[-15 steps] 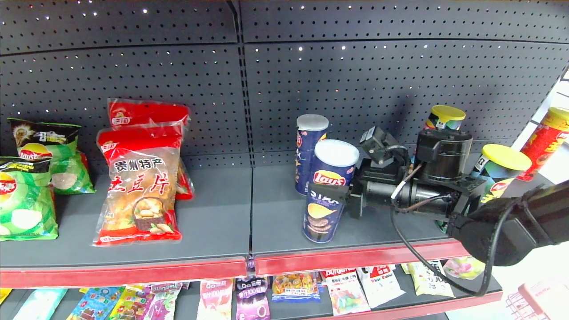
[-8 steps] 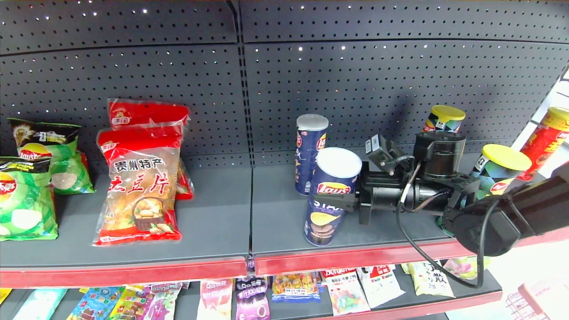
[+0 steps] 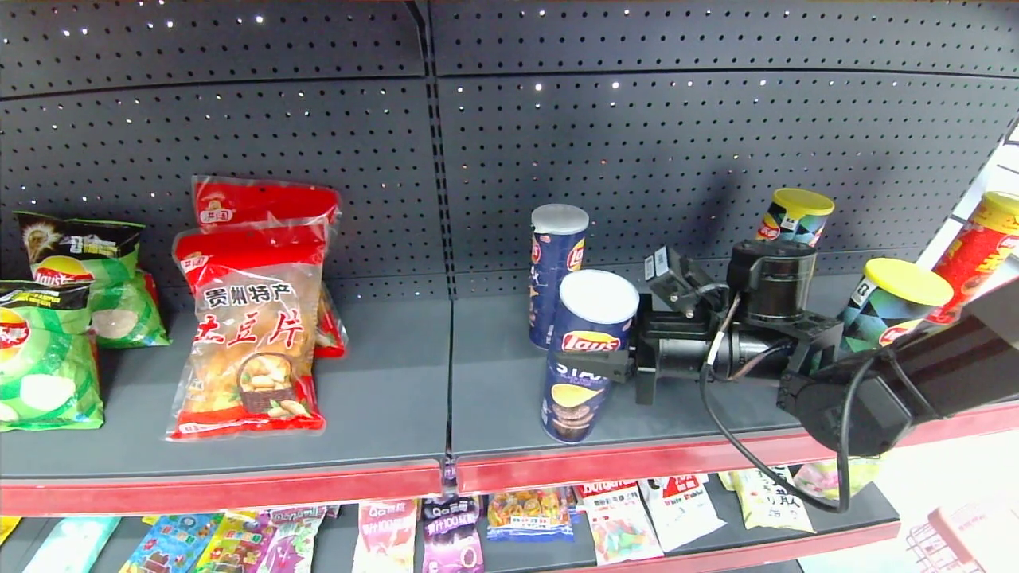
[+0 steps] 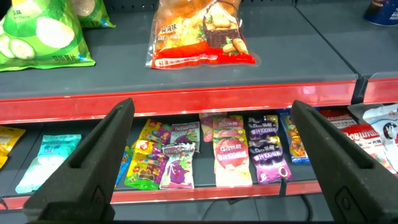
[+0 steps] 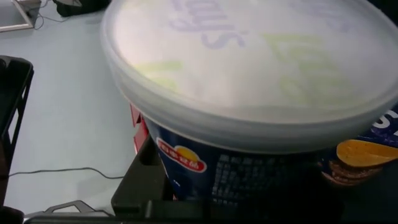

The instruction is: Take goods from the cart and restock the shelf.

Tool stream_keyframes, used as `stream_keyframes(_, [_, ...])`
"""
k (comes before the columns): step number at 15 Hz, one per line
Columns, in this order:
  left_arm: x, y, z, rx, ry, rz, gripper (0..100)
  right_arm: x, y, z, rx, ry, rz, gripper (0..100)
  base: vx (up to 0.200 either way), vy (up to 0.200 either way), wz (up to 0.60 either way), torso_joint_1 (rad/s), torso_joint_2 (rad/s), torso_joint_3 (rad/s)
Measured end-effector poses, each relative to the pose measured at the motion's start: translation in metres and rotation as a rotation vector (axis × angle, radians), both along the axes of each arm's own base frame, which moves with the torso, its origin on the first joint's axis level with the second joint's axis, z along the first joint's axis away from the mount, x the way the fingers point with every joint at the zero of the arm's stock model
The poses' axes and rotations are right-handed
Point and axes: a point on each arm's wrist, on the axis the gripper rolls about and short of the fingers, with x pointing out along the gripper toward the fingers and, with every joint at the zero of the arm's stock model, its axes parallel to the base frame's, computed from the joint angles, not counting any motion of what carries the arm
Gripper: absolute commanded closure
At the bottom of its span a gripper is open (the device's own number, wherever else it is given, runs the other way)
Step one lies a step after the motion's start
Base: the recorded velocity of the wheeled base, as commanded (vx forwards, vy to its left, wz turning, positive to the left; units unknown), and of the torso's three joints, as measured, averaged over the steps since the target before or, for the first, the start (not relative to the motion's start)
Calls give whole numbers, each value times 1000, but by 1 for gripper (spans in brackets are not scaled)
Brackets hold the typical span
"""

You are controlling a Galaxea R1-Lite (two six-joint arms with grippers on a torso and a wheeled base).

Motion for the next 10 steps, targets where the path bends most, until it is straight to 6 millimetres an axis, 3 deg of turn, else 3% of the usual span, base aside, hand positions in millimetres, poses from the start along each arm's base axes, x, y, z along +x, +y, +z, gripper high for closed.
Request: stream_keyframes(10, [0, 0, 0, 0, 0, 0, 0, -4, -1, -1, -2, 9, 14, 100, 0, 0, 0, 0, 0, 0])
